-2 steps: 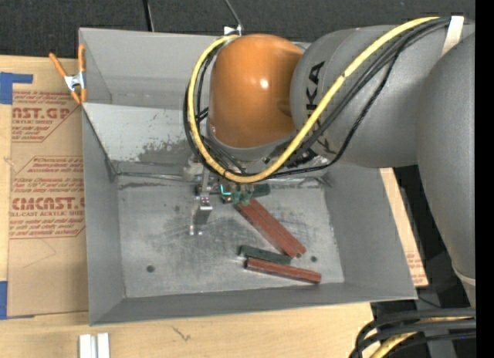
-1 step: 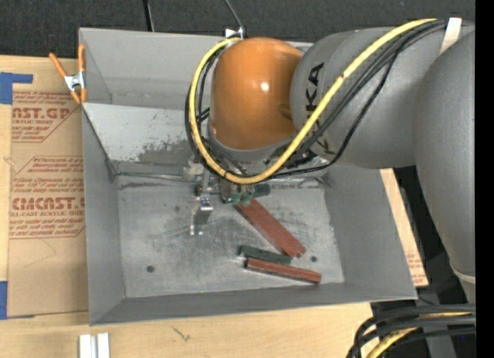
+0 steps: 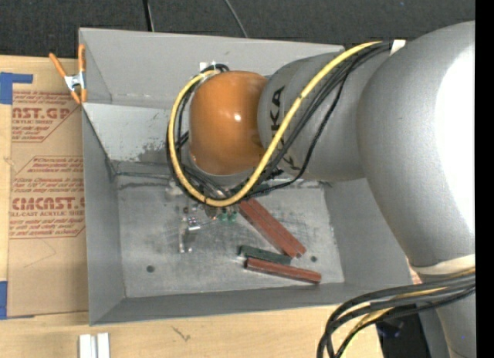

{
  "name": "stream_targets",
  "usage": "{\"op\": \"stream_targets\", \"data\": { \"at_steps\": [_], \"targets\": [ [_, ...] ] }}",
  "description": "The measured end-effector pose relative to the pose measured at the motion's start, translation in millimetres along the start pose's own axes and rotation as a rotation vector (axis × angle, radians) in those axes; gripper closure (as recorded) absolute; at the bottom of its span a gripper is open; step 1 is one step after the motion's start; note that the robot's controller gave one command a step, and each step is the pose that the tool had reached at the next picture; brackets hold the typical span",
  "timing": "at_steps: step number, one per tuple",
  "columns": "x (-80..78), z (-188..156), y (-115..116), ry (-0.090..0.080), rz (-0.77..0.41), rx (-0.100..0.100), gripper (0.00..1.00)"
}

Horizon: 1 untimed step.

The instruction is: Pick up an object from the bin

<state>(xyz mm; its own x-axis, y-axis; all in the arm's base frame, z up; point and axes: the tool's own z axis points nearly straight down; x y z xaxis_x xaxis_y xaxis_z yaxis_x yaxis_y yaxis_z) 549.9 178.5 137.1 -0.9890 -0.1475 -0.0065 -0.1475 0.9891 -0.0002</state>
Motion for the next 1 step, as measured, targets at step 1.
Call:
{"op": "stream_targets", "data": {
  "at_steps": [1],
  "targets": [
    [-15.6,11.7,-26.3,0.017,0.105,-0.002,0.00]
  ]
}}
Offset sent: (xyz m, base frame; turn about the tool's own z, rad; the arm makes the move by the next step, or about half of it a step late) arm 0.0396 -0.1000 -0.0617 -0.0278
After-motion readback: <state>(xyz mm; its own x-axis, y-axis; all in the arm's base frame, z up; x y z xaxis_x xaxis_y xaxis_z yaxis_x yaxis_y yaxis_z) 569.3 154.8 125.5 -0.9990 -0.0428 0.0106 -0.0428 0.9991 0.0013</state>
